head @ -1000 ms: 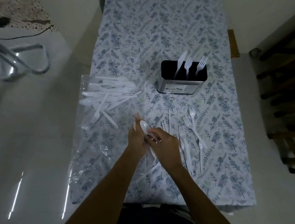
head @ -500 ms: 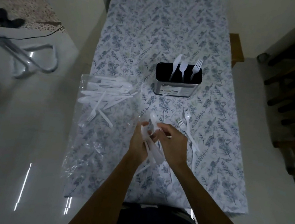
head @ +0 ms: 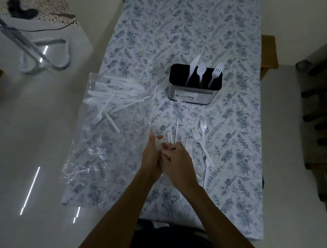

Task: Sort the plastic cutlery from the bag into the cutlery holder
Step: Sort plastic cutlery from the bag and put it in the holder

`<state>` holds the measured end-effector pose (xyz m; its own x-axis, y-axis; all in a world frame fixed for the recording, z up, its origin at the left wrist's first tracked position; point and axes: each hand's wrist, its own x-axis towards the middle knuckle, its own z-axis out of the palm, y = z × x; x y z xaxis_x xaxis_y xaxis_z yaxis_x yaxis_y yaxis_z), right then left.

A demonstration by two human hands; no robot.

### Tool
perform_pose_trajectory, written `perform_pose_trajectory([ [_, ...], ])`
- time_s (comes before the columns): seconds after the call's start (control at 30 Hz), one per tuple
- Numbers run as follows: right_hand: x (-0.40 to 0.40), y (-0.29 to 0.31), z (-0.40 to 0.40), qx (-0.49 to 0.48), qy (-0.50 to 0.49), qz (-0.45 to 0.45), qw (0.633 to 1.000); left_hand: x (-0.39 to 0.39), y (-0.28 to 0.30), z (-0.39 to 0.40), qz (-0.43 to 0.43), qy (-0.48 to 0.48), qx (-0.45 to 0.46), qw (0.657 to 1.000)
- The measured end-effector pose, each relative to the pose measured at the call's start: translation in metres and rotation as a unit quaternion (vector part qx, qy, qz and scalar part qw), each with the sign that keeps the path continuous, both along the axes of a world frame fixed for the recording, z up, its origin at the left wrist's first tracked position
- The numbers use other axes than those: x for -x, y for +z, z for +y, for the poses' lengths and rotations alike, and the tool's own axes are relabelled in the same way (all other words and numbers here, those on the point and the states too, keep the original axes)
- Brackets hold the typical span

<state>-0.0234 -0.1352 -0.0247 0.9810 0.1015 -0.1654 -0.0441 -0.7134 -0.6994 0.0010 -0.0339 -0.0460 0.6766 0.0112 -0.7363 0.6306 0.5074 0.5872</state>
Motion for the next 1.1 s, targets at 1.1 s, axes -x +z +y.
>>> perform_pose_trajectory([
  [1.1,0.063,-0.031,0.032,0.101,-0.152,0.068,0.981,-0.012,-0.039,0.065,-0.043,-0.151,-0.094,0.983],
])
